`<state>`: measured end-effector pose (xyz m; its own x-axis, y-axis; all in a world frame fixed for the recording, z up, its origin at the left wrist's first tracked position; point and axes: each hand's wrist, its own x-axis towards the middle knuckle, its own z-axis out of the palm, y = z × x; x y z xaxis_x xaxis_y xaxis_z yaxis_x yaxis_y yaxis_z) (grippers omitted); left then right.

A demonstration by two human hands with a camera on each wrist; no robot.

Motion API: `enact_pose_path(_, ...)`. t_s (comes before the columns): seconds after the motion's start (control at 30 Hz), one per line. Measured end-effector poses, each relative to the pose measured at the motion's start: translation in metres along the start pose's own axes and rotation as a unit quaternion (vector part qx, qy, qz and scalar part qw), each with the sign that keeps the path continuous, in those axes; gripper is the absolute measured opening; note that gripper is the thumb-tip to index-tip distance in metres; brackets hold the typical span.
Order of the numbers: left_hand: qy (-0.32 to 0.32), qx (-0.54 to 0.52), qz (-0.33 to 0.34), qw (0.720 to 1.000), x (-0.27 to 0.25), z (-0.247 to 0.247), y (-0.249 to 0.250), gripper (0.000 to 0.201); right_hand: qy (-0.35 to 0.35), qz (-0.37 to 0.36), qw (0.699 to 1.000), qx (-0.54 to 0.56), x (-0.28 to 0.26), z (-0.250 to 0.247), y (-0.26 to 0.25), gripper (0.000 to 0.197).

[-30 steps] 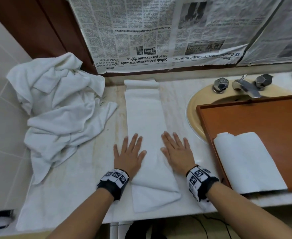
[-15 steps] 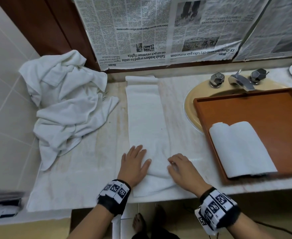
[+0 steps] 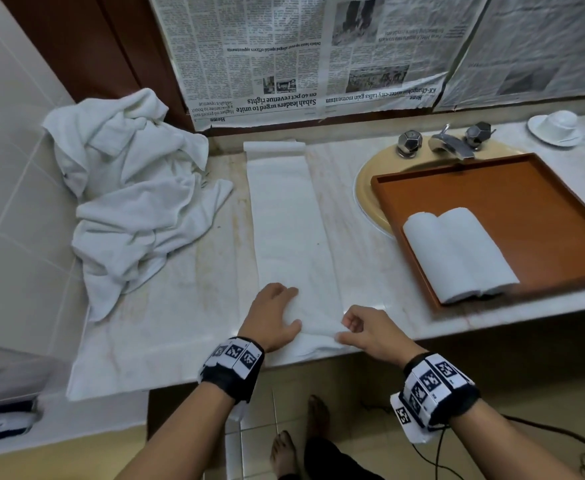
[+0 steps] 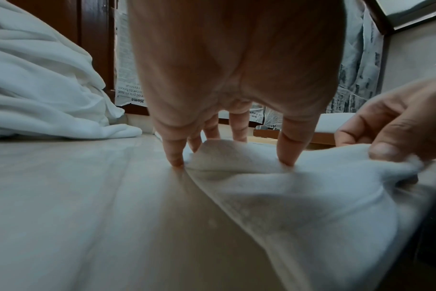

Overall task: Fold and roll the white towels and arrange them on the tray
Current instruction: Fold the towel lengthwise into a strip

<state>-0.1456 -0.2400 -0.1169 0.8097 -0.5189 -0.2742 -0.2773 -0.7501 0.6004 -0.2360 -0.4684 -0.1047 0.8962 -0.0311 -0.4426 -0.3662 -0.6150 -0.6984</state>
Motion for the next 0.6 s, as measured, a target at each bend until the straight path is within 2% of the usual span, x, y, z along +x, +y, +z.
enact_pose_path(0.13,0.002,-0.018,-0.003,1.0,-0.001,-0.005,-0.008,0.039,0.07,-0.014,0.997,-0.02,-0.008,0.017,-0.005,0.028)
enact_pose_path(0.27,0.008,-0.04,0.018,0.999,-0.006,-0.01,-0.011,0.02,0.126,-0.042,0.983,-0.126,-0.018,0.031,-0.015,0.021)
enact_pose_path(0.33,0.009,-0.062,0.029,0.998,-0.013,-0.009,-0.012,0.017,0.138,-0.039,0.979,-0.145,-0.022,0.035,-0.016,0.019)
enact_pose_path(0.5,-0.019,-0.082,0.035,0.996,-0.032,0.004,-0.023,0.023,0.111,-0.031,0.985,-0.129,-0.031,0.029,-0.003,0.021)
enact_pose_path(0.6,-0.032,-0.058,0.041,0.997,-0.037,0.01,-0.025,0.027,0.052,-0.045,0.985,-0.157,-0.038,0.025,0.002,0.016)
